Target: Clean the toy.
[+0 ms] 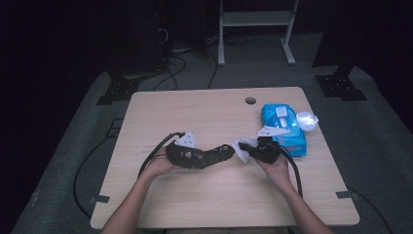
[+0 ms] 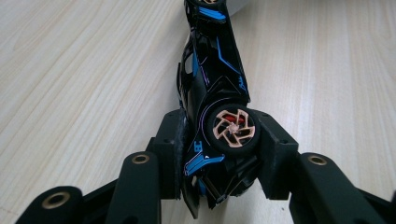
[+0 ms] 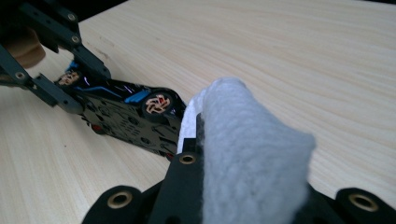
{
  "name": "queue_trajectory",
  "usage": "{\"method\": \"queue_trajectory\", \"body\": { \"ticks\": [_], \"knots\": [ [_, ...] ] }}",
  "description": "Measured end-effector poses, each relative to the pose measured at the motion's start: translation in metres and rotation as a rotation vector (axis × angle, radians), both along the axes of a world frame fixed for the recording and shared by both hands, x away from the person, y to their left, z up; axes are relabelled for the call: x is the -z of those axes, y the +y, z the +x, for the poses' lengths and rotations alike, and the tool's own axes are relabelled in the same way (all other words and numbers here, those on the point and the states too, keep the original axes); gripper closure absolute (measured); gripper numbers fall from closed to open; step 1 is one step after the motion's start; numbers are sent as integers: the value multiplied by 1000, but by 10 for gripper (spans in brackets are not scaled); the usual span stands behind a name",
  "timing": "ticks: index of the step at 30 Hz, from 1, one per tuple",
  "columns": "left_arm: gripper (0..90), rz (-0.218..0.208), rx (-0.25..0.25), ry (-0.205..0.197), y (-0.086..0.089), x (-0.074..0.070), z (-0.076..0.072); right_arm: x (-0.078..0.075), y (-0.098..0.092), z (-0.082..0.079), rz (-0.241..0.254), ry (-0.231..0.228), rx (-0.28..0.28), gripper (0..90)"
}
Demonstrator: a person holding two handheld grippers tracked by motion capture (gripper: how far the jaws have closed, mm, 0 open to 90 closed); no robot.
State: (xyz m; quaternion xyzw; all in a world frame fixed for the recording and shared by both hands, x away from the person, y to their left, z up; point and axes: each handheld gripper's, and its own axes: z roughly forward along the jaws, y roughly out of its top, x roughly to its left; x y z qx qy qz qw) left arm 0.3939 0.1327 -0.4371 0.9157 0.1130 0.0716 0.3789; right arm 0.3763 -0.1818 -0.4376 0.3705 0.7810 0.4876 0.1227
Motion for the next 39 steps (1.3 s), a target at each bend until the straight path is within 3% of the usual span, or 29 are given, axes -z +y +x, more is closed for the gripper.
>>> {"method": "queue_trajectory", "body": {
  "ticks": [6,9,16,20,24,25,30,34,39],
  "knots": [
    [517,-9,-2,-19,-20,-13,5,1,-7,2,18,11,10,841],
    [502,33,4,-30,-32,-17,9,1,-8,2,25,14,11,841],
    [495,67,5,-15,-55,-15,15,2,-7,3,25,12,7,841],
    [493,116,5,-18,-72,-12,16,3,-5,2,22,16,-1,841],
    [496,148,-2,-3,-81,-10,18,3,-5,2,23,15,-5,841],
    [509,168,-4,18,-86,-10,20,3,-5,2,23,14,-6,841],
    [548,201,-19,48,-93,-11,23,2,-7,2,32,17,-2,841],
    [547,259,-32,70,-97,-7,24,2,-8,2,37,16,-1,841],
    [614,286,-37,44,-101,-7,22,1,-9,2,47,17,-1,840]
  ]
}}
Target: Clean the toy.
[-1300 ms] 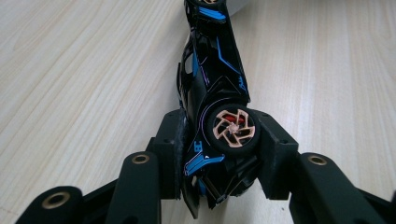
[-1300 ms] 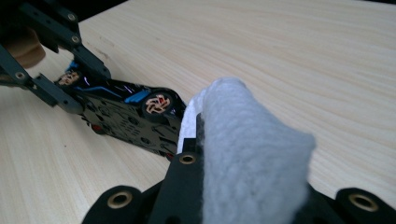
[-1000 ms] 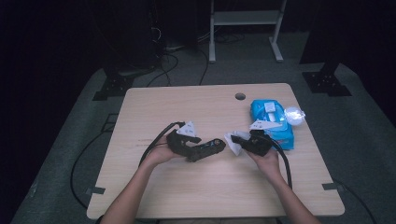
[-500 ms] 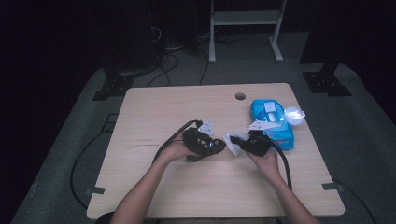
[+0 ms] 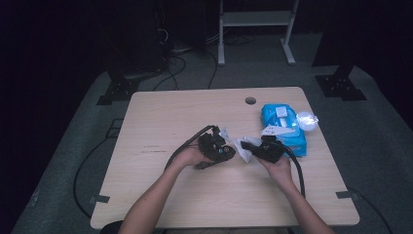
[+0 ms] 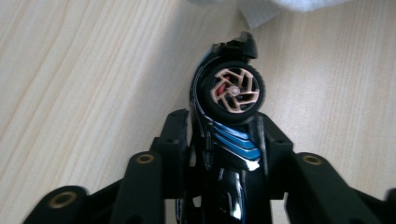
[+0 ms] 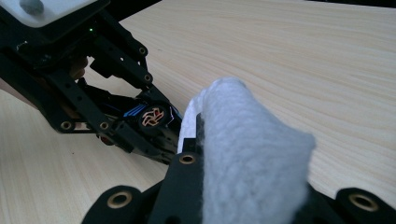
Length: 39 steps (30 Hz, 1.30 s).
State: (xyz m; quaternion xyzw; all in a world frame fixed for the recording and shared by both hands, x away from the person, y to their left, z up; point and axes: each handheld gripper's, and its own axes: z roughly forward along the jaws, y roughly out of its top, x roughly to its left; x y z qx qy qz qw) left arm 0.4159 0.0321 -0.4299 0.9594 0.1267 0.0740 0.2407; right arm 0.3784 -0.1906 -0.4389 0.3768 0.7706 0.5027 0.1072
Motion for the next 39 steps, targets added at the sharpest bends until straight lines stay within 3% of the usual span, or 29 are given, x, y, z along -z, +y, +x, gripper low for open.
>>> {"method": "queue_trajectory", "body": {
  "ticks": [5,9,11,12,13,18,19,21,26,31,33,35,39],
  "knots": [
    [620,-9,15,-31,1,0,-3,0,1,0,3,1,-7,841],
    [621,-90,34,-76,11,-6,-12,-3,-3,-1,31,5,-12,840],
    [623,-130,43,-78,16,-11,-15,-8,-5,-3,57,-4,-26,840],
    [623,-130,43,-78,16,-11,-15,-8,-5,-3,57,-4,-26,840],
    [623,-152,49,-109,20,-16,-20,-14,-7,-7,79,-21,-35,840],
    [624,-201,69,-138,23,-20,-30,-31,-4,-14,115,-52,-74,841],
    [624,-215,72,-143,23,-21,-32,-39,3,-18,141,-59,-109,841],
    [624,-244,89,-144,24,-22,-37,-42,10,-21,131,-64,-137,841],
    [624,-252,99,-167,28,-28,-41,-42,17,-22,92,-74,-149,841],
    [625,-260,94,-185,34,-34,-43,-33,11,-19,109,-44,-128,841],
    [625,-282,92,-180,37,-36,-43,-27,8,-16,98,-23,-114,841],
    [624,-304,93,-178,39,-39,-43,-24,7,-15,109,-16,-114,841],
    [625,-303,89,-179,38,-37,-43,-26,10,-16,107,-22,-112,842]
  ]
}}
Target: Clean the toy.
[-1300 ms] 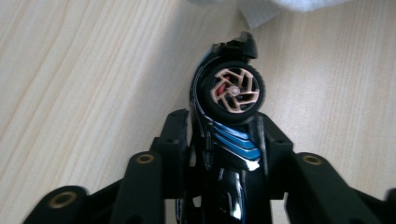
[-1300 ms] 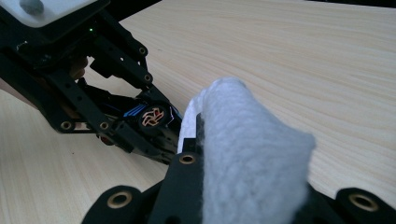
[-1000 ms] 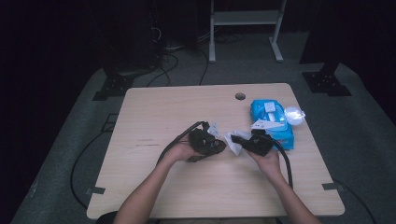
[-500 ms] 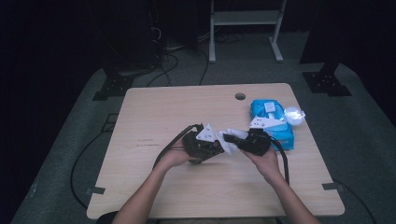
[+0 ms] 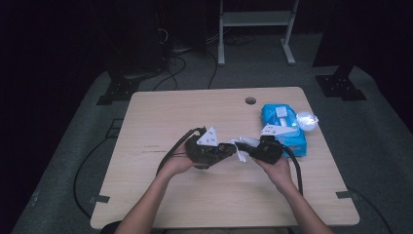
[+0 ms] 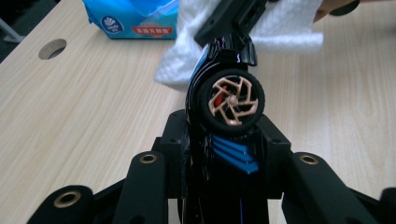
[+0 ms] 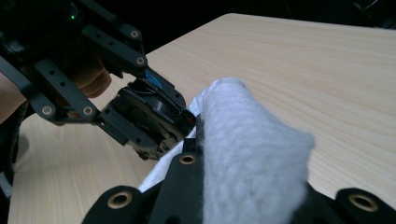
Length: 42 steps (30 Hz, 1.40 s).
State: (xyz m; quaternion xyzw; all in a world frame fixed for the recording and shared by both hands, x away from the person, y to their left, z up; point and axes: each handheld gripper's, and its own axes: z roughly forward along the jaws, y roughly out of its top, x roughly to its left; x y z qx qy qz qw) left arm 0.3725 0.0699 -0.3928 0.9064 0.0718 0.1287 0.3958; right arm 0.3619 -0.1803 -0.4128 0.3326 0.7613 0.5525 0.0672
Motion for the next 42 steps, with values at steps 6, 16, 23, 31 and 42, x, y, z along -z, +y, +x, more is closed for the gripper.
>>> {"method": "queue_trajectory", "body": {
  "ticks": [6,16,23,31,42],
  "knots": [
    [627,-6,10,9,-2,3,0,-14,2,-4,60,-30,-22,841],
    [628,-50,7,16,5,-1,1,4,-4,3,74,31,1,842],
    [630,-50,4,27,4,2,3,-10,-4,-2,116,-11,-16,841],
    [631,-75,-3,26,9,-2,3,7,-4,3,96,44,-4,841],
    [632,-75,-1,48,7,4,5,-5,-3,-2,111,9,-14,841]
  ]
}}
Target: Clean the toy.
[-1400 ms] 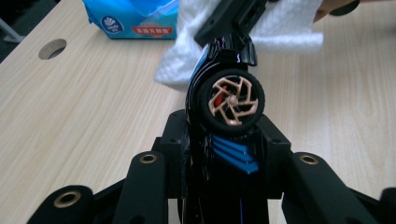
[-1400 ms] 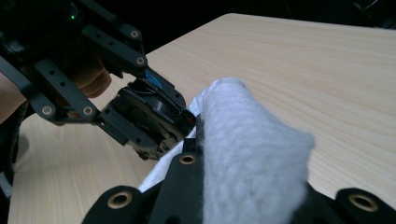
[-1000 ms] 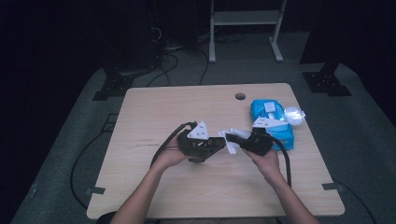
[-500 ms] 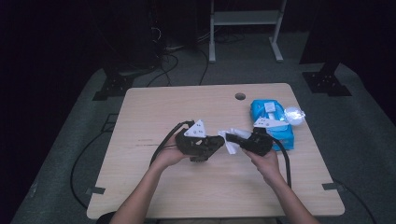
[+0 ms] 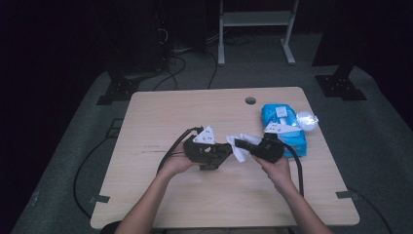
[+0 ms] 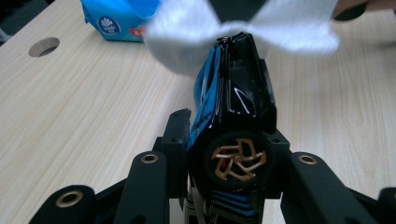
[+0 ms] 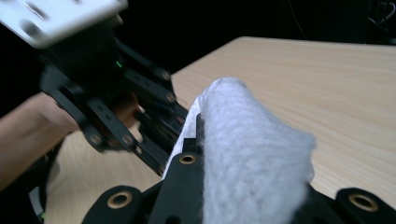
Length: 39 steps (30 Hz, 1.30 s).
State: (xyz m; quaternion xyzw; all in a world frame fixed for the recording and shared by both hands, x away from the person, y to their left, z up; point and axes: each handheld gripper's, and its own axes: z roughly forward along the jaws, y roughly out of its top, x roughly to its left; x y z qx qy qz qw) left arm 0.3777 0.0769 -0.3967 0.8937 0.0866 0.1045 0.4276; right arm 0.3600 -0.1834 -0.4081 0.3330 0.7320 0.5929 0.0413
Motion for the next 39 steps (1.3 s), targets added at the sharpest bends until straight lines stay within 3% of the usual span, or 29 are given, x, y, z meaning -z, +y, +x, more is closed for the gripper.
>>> {"method": "queue_trajectory", "body": {
  "ticks": [1,5,12,16,22,25,29,36,39],
  "knots": [
    [632,-6,-1,-1,1,0,0,7,0,2,-11,23,5,841],
    [633,1,-3,5,1,2,2,11,1,3,-24,34,8,841],
    [633,-2,8,7,-4,5,1,-12,5,-5,24,-32,-14,841],
    [633,1,14,3,-9,5,-2,-22,16,-12,3,-70,-46,841],
    [633,-7,8,3,-7,5,0,-13,10,-7,-14,-48,-21,841],
    [633,-6,3,4,-4,6,2,0,1,-1,-30,-7,6,841],
    [633,-12,1,3,-6,6,2,3,0,0,-32,8,15,841],
    [633,-3,13,-8,-15,8,0,-21,14,-13,-9,-74,-30,841],
    [633,-9,17,-11,-17,8,1,-25,22,-18,-45,-103,-45,841]
  ]
}}
